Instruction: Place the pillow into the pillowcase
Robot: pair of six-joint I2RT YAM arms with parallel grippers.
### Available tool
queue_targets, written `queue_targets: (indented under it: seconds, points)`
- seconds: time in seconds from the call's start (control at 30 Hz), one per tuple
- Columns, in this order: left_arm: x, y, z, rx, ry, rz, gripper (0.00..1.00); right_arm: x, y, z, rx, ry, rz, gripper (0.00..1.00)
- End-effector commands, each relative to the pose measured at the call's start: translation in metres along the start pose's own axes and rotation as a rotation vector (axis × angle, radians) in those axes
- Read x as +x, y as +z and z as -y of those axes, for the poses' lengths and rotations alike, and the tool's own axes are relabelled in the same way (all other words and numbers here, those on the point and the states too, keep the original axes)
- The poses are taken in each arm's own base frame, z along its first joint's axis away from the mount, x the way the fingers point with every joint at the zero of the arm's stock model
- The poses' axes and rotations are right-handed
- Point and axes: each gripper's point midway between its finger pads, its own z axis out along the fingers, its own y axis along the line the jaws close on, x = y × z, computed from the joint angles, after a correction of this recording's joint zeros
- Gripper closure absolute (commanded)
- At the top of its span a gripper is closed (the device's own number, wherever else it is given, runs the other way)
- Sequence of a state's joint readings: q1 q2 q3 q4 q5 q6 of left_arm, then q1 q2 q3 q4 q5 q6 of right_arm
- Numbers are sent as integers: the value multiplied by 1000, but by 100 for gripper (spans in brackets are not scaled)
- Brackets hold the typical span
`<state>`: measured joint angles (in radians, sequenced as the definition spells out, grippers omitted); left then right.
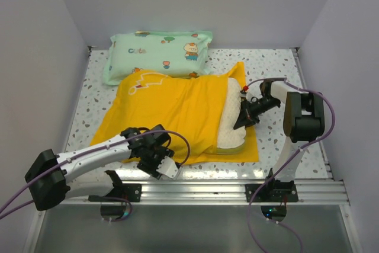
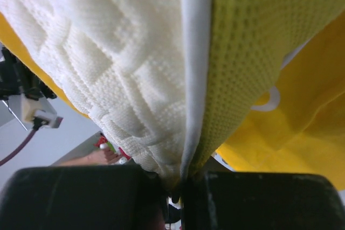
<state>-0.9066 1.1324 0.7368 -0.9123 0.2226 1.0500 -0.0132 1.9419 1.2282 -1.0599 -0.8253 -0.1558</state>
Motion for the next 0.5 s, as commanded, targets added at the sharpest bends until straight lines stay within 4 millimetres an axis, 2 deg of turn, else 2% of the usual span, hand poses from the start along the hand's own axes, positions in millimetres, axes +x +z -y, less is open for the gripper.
queue_targets:
  seconds: [0.0,0.07,0.13,0.2,0.23,0.3,0.37,0.47]
  points:
    - [19,14,33,134,101,-80,31,-11,-1,-3,-4,-28,45,100]
    - [28,27,33,128,125,-130,29,-11,-1,-3,0,-26,41,100]
    - [31,36,17,62,117,-150,28,-10,-2,-2,3,-28,39,100]
    - [35,44,11,18,119,-160,28,-10,-2,-1,13,-35,39,100]
    - [34,45,-2,-40,134,-161,28,-9,-2,-1,16,-38,36,100]
    - [36,49,-7,-68,145,-170,28,-6,0,2,16,-35,27,100]
    - [37,56,-12,-83,162,-172,32,-4,2,2,5,-26,18,100]
    - [24,56,-32,-138,169,-142,40,-2,6,5,-4,-10,1,100]
